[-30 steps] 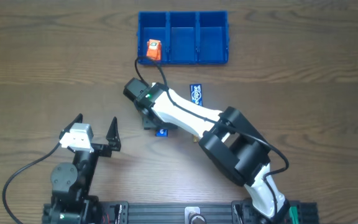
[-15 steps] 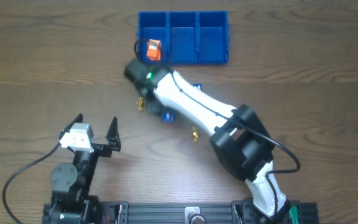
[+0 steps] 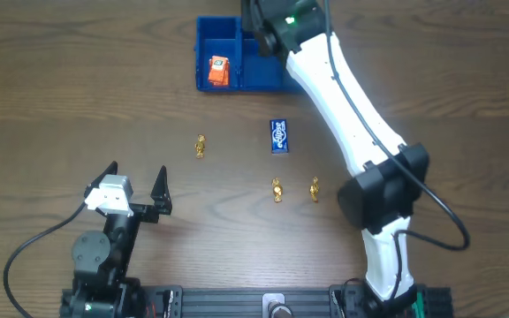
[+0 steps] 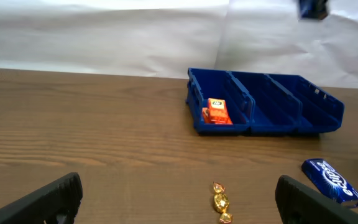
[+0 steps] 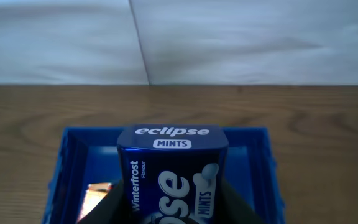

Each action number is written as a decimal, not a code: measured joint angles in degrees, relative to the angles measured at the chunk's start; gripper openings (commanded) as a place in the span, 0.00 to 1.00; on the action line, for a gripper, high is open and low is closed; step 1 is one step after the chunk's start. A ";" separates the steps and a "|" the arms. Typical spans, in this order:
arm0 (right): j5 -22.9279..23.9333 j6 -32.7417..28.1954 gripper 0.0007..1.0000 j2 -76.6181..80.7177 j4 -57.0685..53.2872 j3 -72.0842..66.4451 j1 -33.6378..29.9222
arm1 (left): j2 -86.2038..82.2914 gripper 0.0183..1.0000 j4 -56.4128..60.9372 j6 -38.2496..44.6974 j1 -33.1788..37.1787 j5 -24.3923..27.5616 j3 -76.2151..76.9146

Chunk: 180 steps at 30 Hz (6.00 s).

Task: Sort Candies Into Trays

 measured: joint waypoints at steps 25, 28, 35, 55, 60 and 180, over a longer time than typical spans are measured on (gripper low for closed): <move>-7.78 1.62 0.87 13.42 -0.24 -0.33 -1.25 | 0.00 1.00 0.00 0.00 0.00 0.02 0.00; -8.15 1.99 0.91 13.22 -2.86 -0.33 -2.43 | 0.00 1.00 0.00 0.00 0.00 0.02 0.00; -8.76 1.95 0.92 4.04 -16.98 -0.79 -2.80 | 0.00 1.00 0.00 0.00 0.00 0.02 0.00; -19.89 6.12 0.88 -5.53 -5.22 -41.83 1.25 | 0.00 1.00 0.00 0.00 0.00 0.02 0.00; -19.28 7.91 0.83 -5.40 -4.31 -41.83 1.25 | 0.00 1.00 0.00 0.00 0.00 0.04 0.00; -19.47 22.29 0.64 24.30 -29.44 9.27 19.80 | -0.02 1.00 0.00 0.04 0.04 0.04 0.00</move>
